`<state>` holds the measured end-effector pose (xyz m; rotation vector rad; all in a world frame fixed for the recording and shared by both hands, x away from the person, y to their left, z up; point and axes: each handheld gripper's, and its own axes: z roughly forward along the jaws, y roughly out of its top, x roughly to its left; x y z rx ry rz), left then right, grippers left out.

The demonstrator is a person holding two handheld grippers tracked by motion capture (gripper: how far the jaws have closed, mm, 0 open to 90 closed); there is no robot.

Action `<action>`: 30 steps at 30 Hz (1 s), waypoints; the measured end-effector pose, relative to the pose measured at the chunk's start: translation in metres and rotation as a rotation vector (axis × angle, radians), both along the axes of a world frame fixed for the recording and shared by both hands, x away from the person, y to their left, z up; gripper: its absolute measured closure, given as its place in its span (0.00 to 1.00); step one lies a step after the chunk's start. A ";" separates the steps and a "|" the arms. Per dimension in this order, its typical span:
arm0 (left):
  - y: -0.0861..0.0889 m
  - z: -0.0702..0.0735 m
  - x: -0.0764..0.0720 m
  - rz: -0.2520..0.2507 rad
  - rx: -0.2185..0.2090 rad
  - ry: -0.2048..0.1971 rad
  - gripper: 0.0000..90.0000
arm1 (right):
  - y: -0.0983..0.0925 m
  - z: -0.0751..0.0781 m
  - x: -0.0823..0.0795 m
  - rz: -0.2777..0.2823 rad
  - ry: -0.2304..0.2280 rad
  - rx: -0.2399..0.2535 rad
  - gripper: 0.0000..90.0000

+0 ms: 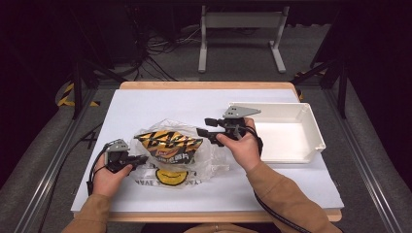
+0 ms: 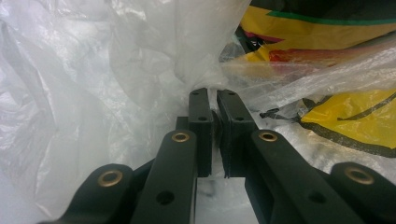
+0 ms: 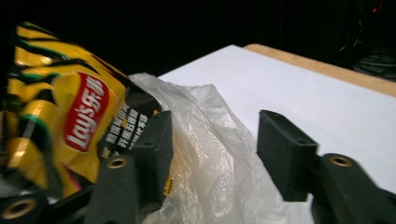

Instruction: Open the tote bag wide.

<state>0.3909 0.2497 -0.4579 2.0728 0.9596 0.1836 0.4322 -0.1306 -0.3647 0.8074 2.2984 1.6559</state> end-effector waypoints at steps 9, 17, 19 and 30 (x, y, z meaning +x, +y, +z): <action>0.004 0.001 -0.001 0.034 -0.015 -0.028 0.91 | 0.008 -0.014 0.005 -0.021 0.023 -0.125 1.00; 0.007 0.002 -0.002 0.062 -0.024 -0.035 0.89 | 0.019 -0.036 0.003 -0.070 0.035 -0.290 1.00; 0.007 0.002 -0.001 0.064 -0.017 -0.031 0.89 | 0.021 -0.041 0.004 -0.081 0.055 -0.327 1.00; 0.009 0.002 -0.001 0.070 -0.019 -0.031 0.87 | 0.024 -0.050 0.006 -0.100 0.110 -0.447 0.97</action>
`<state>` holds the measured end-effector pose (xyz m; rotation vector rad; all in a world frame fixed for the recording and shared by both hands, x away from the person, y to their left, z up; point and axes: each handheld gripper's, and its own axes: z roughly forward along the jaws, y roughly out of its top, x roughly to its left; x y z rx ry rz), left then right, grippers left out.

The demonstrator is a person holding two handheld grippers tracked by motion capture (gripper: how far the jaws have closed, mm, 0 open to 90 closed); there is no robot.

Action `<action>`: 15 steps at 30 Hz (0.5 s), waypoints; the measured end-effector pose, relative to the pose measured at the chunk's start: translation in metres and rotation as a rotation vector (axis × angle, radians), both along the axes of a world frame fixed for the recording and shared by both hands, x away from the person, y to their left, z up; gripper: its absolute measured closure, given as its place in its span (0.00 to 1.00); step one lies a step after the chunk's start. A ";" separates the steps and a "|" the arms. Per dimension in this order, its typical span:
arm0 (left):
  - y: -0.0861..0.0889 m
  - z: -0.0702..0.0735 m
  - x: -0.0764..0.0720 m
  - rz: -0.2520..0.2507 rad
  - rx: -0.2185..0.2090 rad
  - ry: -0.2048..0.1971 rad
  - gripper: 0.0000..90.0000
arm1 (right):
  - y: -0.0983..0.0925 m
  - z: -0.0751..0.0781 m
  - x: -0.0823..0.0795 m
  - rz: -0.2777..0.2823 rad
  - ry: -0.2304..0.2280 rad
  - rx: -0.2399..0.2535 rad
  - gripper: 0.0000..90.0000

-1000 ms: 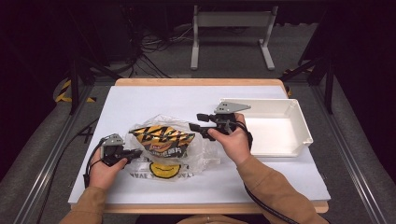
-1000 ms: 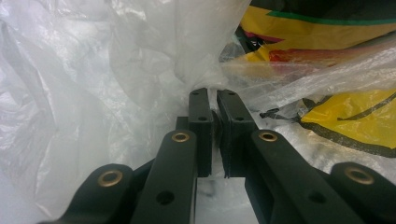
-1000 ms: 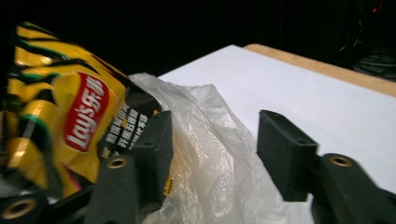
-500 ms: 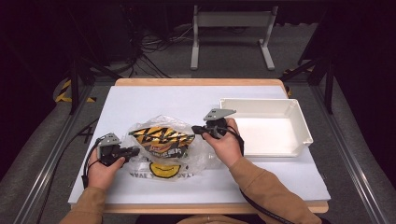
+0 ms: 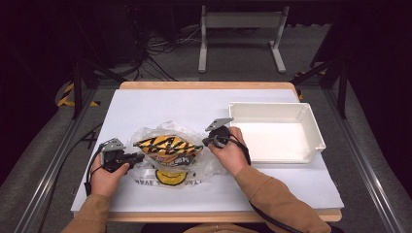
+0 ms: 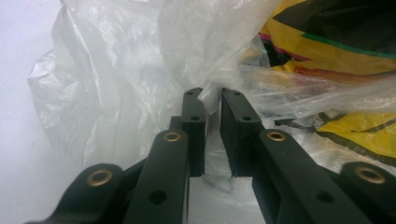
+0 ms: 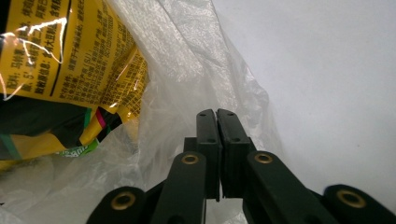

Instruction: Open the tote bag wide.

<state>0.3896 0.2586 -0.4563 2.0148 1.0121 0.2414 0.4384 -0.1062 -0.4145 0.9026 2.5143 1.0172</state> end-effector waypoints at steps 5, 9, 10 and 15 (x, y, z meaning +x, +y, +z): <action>0.002 0.004 -0.003 0.010 -0.044 -0.015 0.69 | -0.006 0.001 -0.002 0.007 0.005 0.095 0.85; 0.006 0.012 -0.008 0.014 -0.088 -0.041 0.48 | -0.014 0.008 -0.004 -0.004 -0.009 0.201 0.69; 0.007 0.014 -0.009 0.012 -0.097 -0.051 0.47 | -0.016 0.011 -0.005 -0.004 -0.021 0.222 0.66; 0.011 0.023 -0.015 0.013 -0.139 -0.083 0.36 | -0.028 0.026 -0.014 -0.003 -0.052 0.315 0.60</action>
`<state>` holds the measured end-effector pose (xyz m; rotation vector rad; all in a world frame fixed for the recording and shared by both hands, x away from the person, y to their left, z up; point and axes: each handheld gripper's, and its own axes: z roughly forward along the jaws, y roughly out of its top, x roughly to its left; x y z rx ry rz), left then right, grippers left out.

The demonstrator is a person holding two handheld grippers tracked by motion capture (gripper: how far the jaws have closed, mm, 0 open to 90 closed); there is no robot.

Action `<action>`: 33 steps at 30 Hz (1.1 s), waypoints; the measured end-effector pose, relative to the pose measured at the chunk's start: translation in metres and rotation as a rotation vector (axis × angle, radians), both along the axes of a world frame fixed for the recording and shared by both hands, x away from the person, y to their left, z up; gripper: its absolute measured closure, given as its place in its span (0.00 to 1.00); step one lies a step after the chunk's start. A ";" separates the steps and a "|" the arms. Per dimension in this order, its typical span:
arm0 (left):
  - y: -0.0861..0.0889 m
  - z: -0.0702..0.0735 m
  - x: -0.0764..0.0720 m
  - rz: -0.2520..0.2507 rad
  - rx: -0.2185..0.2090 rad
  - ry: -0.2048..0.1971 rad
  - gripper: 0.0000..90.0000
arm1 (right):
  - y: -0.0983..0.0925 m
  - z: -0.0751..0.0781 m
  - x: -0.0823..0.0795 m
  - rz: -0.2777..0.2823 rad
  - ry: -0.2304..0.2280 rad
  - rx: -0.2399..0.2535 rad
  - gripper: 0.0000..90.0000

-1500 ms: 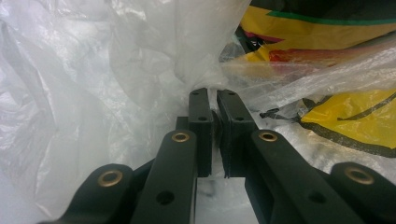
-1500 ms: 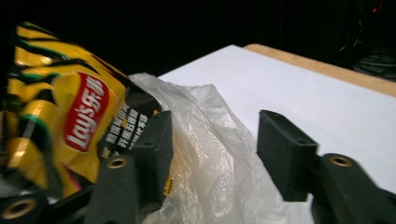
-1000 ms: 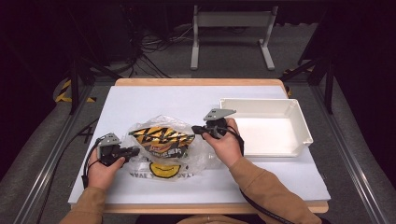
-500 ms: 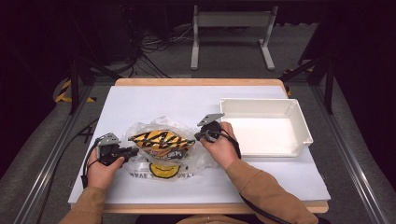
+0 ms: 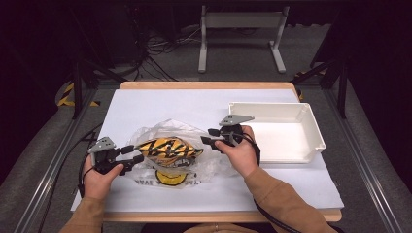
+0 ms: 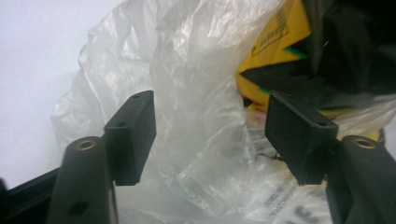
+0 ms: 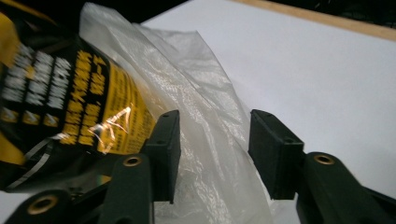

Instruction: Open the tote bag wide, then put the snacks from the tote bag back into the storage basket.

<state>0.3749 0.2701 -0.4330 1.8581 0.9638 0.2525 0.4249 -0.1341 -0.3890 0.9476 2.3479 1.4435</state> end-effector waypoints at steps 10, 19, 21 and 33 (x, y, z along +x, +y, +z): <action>0.008 0.015 -0.008 0.015 -0.038 -0.056 0.34 | -0.019 0.033 -0.026 0.052 -0.073 0.109 0.54; 0.013 0.022 -0.010 0.025 -0.064 -0.076 0.31 | -0.031 0.053 -0.041 0.082 -0.114 0.141 0.51; 0.015 0.025 -0.011 0.033 -0.069 -0.085 0.30 | -0.032 0.057 -0.044 0.093 -0.123 0.151 0.50; 0.025 0.032 -0.016 0.055 -0.104 -0.101 0.29 | -0.026 0.071 -0.058 0.196 -0.122 0.183 0.41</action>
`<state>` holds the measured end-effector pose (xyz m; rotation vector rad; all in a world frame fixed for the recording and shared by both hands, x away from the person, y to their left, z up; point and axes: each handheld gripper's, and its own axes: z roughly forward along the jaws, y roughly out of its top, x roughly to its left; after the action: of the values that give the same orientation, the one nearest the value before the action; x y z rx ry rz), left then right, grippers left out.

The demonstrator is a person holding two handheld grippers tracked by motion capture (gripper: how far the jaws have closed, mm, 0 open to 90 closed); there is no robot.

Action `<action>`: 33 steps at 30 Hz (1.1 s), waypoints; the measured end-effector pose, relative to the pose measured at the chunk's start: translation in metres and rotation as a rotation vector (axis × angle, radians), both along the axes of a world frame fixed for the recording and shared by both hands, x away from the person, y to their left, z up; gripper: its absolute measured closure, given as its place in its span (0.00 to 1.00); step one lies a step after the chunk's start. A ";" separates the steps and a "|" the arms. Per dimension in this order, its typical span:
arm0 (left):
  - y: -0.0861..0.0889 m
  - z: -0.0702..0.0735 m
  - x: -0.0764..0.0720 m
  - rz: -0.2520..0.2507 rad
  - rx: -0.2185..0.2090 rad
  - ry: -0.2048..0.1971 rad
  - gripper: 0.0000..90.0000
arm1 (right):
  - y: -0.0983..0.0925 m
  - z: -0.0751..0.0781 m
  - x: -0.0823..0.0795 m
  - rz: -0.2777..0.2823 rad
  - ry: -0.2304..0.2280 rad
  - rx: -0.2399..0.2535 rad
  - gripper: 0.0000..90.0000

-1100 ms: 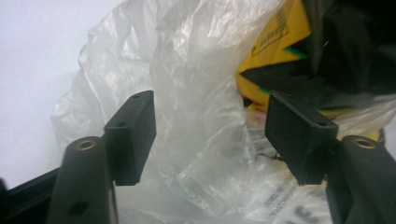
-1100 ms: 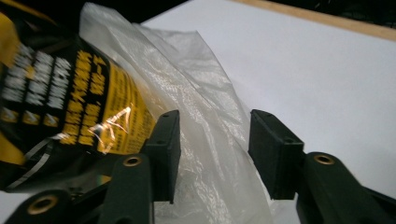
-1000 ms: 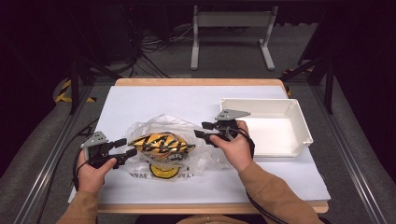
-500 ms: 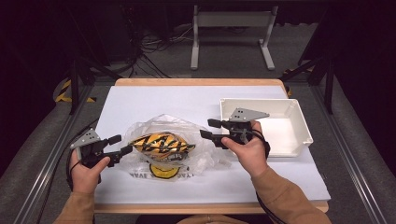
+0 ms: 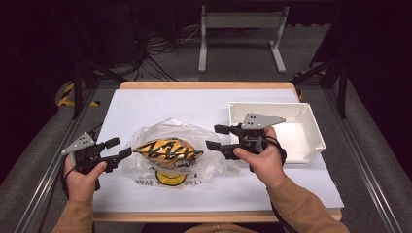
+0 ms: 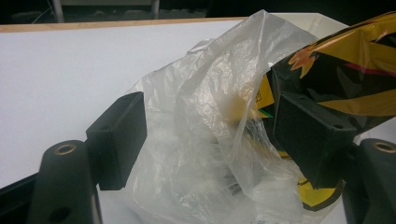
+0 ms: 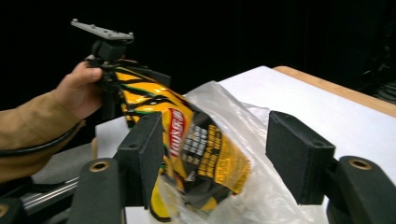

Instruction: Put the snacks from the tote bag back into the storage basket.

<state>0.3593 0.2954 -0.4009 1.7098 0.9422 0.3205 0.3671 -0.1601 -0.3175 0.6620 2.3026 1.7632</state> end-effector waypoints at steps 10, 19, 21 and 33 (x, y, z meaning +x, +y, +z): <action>0.002 0.003 -0.002 0.007 -0.007 -0.011 0.29 | 0.015 0.000 -0.004 0.049 -0.011 -0.008 0.32; 0.005 0.005 -0.004 0.015 -0.015 -0.015 0.28 | 0.035 -0.007 -0.006 0.116 -0.030 -0.041 0.28; 0.005 0.006 -0.004 0.015 -0.015 -0.015 0.28 | 0.040 -0.010 -0.005 0.125 -0.029 -0.053 0.27; 0.007 0.006 -0.005 0.024 -0.021 -0.018 0.28 | 0.062 -0.024 0.001 0.167 -0.027 -0.115 0.26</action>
<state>0.3543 0.3022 -0.3951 1.6753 0.9502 0.3399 0.3680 -0.0976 -0.3419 0.4353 2.4835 1.6776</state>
